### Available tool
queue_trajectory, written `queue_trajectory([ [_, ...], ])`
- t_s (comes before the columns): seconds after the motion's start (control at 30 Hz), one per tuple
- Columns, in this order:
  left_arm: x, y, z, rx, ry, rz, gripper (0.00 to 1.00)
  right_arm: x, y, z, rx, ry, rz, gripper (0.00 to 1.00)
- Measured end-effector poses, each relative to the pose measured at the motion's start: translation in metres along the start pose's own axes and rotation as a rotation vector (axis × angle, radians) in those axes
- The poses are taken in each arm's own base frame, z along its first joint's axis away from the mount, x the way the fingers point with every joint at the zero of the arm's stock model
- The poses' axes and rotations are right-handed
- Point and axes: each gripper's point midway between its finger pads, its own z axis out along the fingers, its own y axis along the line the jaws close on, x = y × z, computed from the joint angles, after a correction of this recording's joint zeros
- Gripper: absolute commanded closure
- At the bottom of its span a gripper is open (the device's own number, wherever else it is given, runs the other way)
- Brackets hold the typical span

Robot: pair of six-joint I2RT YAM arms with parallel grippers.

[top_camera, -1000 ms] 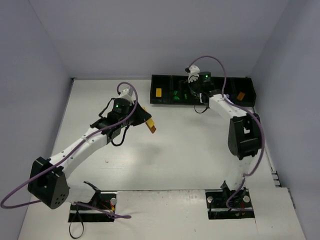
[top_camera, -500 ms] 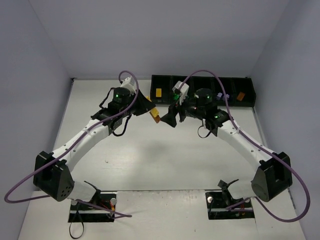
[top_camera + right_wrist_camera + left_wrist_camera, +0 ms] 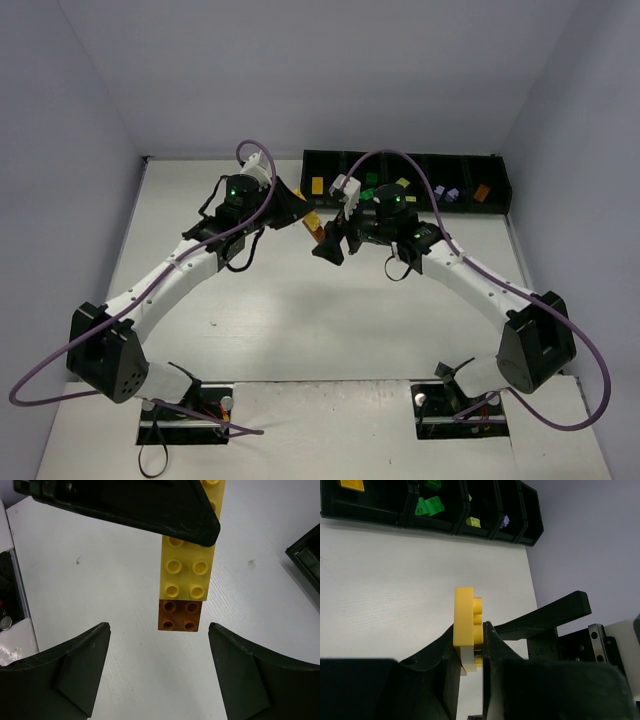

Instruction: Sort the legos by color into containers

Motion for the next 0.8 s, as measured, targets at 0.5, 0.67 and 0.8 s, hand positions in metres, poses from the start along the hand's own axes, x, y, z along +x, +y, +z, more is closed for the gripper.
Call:
queue_trajectory([
  [0.5, 0.002, -0.001, -0.005, 0.012, -0.011, -0.029, 1.00, 0.013, -0.014, 0.011, 0.039, 0.035, 0.023, 0.46],
  [0.67, 0.005, 0.001, -0.004, 0.010, -0.008, -0.034, 1.00, 0.010, -0.015, 0.013, 0.040, 0.029, 0.024, 0.48],
  [0.8, 0.004, 0.001, -0.004, 0.012, -0.011, -0.035, 1.00, 0.003, -0.016, 0.013, 0.041, 0.011, 0.016, 0.51],
])
